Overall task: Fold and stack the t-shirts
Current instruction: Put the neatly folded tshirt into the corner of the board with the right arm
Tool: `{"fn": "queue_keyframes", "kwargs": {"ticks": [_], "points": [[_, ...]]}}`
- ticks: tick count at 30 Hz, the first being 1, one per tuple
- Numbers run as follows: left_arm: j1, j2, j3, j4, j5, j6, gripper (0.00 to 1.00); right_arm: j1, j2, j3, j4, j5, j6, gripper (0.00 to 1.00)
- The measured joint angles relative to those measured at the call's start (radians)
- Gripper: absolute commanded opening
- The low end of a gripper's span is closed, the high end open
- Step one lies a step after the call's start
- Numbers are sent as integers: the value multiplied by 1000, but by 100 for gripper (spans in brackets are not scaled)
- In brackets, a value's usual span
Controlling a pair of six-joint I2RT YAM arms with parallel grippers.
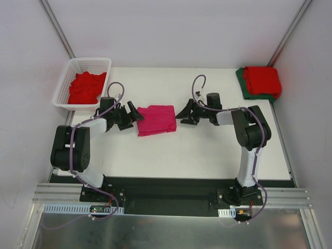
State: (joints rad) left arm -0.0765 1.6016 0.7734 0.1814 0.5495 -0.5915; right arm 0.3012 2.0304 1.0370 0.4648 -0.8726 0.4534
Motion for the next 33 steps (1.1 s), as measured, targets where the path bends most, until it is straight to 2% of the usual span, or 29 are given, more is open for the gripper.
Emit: {"fn": "queue_keyframes", "kwargs": {"ticks": [9, 11, 15, 25, 26, 27, 28, 30, 31, 33], "points": [[0, 39, 12, -2, -1, 0, 93, 0, 51, 45, 25, -8, 20, 76], [0, 54, 18, -3, -1, -2, 84, 0, 65, 53, 33, -24, 31, 76], [0, 65, 35, -4, -8, 0, 73, 0, 77, 64, 47, -31, 37, 76], [0, 74, 55, -25, -40, 8, 70, 0, 91, 79, 57, -35, 44, 77], [0, 71, 56, -38, -53, 12, 67, 0, 92, 79, 58, -35, 44, 77], [2, 64, 57, -55, -73, 20, 62, 0, 92, 79, 59, -35, 44, 77], [6, 51, 58, -80, -94, 29, 43, 0, 92, 79, 59, -35, 44, 77], [23, 21, 69, -130, -138, 42, 21, 0, 92, 79, 60, -35, 44, 77], [34, 5, 78, -153, -153, 52, 1, 0, 92, 79, 60, -35, 44, 77], [64, -24, 98, -182, -185, 63, 0, 0, 92, 79, 60, -35, 44, 77]]}}
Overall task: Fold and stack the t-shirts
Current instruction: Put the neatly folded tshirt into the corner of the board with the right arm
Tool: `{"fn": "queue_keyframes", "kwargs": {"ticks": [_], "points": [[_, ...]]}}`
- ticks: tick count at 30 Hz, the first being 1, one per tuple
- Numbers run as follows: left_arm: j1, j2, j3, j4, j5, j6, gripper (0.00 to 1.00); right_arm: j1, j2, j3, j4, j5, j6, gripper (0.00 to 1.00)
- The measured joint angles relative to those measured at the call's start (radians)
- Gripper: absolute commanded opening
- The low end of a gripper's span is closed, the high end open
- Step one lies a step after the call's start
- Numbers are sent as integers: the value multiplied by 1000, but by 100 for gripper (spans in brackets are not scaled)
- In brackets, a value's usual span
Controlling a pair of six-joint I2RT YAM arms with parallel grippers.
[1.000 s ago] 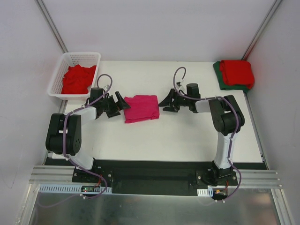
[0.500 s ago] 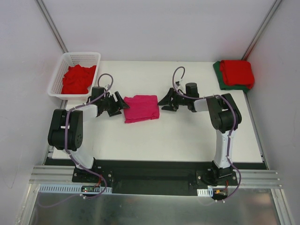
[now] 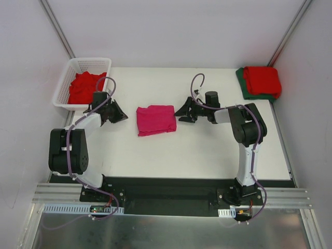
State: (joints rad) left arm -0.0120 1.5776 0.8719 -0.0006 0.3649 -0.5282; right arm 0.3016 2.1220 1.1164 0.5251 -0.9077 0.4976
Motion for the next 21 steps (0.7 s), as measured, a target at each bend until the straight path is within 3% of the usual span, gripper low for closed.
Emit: {"fn": "queue_keyframes", "kwargs": {"ticks": [10, 21], "points": [[43, -32, 84, -112, -156, 54, 0, 0, 0, 0, 2, 0, 0, 78], [-53, 135, 131, -164, -260, 77, 0, 9, 21, 32, -5, -4, -3, 79]]}}
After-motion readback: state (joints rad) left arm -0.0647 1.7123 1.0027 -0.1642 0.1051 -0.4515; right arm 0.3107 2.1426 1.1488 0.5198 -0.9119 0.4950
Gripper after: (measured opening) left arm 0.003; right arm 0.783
